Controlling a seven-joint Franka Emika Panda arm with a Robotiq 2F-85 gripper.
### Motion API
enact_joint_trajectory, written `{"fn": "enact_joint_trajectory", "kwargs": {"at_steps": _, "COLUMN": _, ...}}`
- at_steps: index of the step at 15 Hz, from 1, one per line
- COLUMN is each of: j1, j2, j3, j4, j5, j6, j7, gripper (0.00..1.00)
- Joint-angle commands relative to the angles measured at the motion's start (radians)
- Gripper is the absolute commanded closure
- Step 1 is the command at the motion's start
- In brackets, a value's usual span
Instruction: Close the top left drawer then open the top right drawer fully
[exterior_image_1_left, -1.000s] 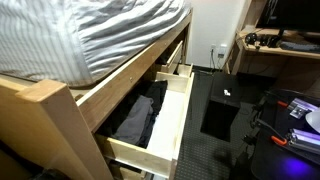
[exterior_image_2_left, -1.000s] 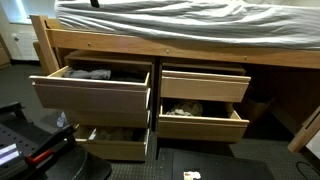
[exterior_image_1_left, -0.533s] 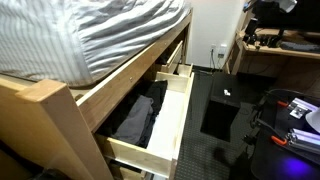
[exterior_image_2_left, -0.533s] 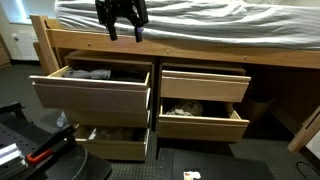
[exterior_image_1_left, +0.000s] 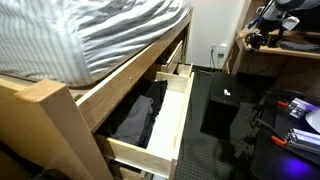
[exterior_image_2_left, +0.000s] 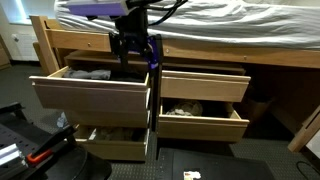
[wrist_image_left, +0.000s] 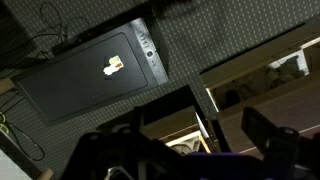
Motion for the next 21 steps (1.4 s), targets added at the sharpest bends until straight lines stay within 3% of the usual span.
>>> {"fn": "enact_joint_trajectory", "kwargs": {"at_steps": 1, "j1": -0.005, "j2": 0.048, "j3": 0.041, "j4": 0.008, "j5": 0.008, "j6": 0.016, "j7": 0.035, "gripper": 0.0}}
{"fn": "enact_joint_trajectory", "kwargs": {"at_steps": 4, "j1": -0.006, "j2": 0.198, "j3": 0.144, "j4": -0.032, "j5": -0.174, "j6": 0.203, "j7": 0.301, "gripper": 0.0}}
{"fn": "enact_joint_trajectory", "kwargs": {"at_steps": 6, "j1": 0.009, "j2": 0.307, "j3": 0.152, "j4": 0.008, "j5": -0.369, "j6": 0.307, "j7": 0.474, "gripper": 0.0}}
{"fn": "enact_joint_trajectory", "kwargs": {"at_steps": 7, "j1": 0.104, "j2": 0.332, "j3": 0.076, "j4": 0.03, "j5": -0.467, "j6": 0.327, "j7": 0.577, "gripper": 0.0}}
{"fn": "enact_joint_trajectory", "kwargs": {"at_steps": 9, "j1": 0.28, "j2": 0.39, "j3": -0.037, "j4": 0.074, "j5": -0.557, "j6": 0.389, "j7": 0.763, "gripper": 0.0}}
{"fn": "enact_joint_trajectory", "kwargs": {"at_steps": 10, "j1": 0.356, "j2": 0.397, "j3": -0.064, "j4": 0.1, "j5": -0.609, "j6": 0.316, "j7": 0.853, "gripper": 0.0}}
{"fn": "enact_joint_trajectory", "kwargs": {"at_steps": 11, "j1": 0.237, "j2": 0.358, "j3": -0.001, "j4": 0.043, "j5": -0.546, "j6": 0.359, "j7": 0.737, "gripper": 0.0}}
{"fn": "enact_joint_trajectory", "kwargs": {"at_steps": 13, "j1": 0.342, "j2": 0.387, "j3": -0.041, "j4": 0.08, "j5": -0.578, "j6": 0.337, "j7": 0.835, "gripper": 0.0}}
{"fn": "enact_joint_trajectory", "kwargs": {"at_steps": 15, "j1": 0.362, "j2": 0.394, "j3": -0.047, "j4": 0.091, "j5": -0.579, "j6": 0.332, "j7": 0.847, "gripper": 0.0}}
{"fn": "enact_joint_trajectory", "kwargs": {"at_steps": 16, "j1": 0.309, "j2": 0.422, "j3": 0.006, "j4": 0.106, "j5": -0.48, "j6": 0.333, "j7": 0.812, "gripper": 0.0}}
{"fn": "enact_joint_trajectory", "kwargs": {"at_steps": 17, "j1": 0.191, "j2": 0.437, "j3": 0.138, "j4": 0.09, "j5": -0.345, "j6": 0.349, "j7": 0.775, "gripper": 0.0}}
{"fn": "enact_joint_trajectory", "kwargs": {"at_steps": 19, "j1": 0.087, "j2": 0.552, "j3": 0.273, "j4": 0.107, "j5": -0.163, "j6": 0.402, "j7": 0.701, "gripper": 0.0}}
{"fn": "enact_joint_trajectory", "kwargs": {"at_steps": 21, "j1": -0.065, "j2": 0.684, "j3": 0.433, "j4": 0.168, "j5": 0.026, "j6": 0.4, "j7": 0.584, "gripper": 0.0}}
